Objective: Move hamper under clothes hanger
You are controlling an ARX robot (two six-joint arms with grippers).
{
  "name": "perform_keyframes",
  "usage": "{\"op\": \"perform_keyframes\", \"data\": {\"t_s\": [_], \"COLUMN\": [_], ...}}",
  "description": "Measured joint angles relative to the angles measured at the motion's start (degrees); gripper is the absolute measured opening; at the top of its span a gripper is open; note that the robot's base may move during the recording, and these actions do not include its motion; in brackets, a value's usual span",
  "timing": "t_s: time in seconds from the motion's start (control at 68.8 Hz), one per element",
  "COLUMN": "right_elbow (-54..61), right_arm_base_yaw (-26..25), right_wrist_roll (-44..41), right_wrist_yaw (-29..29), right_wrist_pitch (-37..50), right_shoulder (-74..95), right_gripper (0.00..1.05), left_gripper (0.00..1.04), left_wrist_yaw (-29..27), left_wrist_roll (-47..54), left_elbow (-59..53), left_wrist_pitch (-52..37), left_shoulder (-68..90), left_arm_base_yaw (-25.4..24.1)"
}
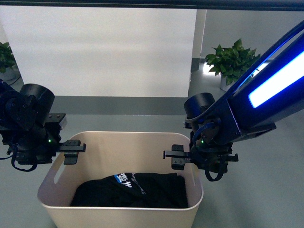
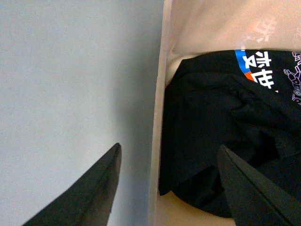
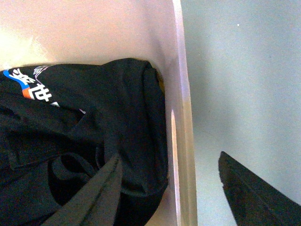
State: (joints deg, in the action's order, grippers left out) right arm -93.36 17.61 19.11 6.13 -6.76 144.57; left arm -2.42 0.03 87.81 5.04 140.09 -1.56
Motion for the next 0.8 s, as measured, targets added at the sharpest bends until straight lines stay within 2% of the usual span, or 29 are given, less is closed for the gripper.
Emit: {"op": "perform_keyframes", "data": {"t_s": [0.058, 0.16, 0.276, 0.363, 0.494, 0.683, 0.799], "right_elbow": [0.04, 0.02, -0.11, 0.57, 5.88, 16.63, 23.56], "right_arm_base_yaw": [-0.20, -0.59, -0.79, -0.83, -0.31, 1.44, 3.28], "right_wrist_roll": [-0.13, -0.74, -1.60, -4.00, -9.18, -13.81, -16.48], "right_wrist_yaw": [0.57, 1.36, 2.14, 5.22, 13.11, 16.15, 18.34], "right_wrist_pitch": [-0.44, -1.44, -1.70, 1.31, 11.50, 27.69, 35.89], "right_shoulder": [-1.49, -5.51, -9.35, -14.05, -21.29, -34.91, -43.52], "right_gripper": [0.78, 0.98, 0.96, 0.97, 0.97, 0.97, 0.96], "left_gripper": [0.82, 1.00, 0.98, 0.98, 0.98, 0.98, 0.83], "left_wrist_yaw": [-0.02, -0.02, 0.22, 1.05, 4.02, 8.66, 3.10], "left_wrist_roll": [0.04, 0.44, 1.40, 3.21, 3.98, 1.20, 0.74], "left_elbow": [-0.02, -0.02, -0.55, -4.31, -10.64, -20.70, -30.36], "left_wrist_pitch": [0.33, 0.72, -0.26, -7.69, -18.38, -30.49, -37.94], "left_shoulder": [-1.88, -6.23, -10.80, -17.09, -25.05, -38.69, -49.31], "left_arm_base_yaw": [-0.11, -0.31, -0.33, -0.33, -0.37, -0.79, 0.57]}}
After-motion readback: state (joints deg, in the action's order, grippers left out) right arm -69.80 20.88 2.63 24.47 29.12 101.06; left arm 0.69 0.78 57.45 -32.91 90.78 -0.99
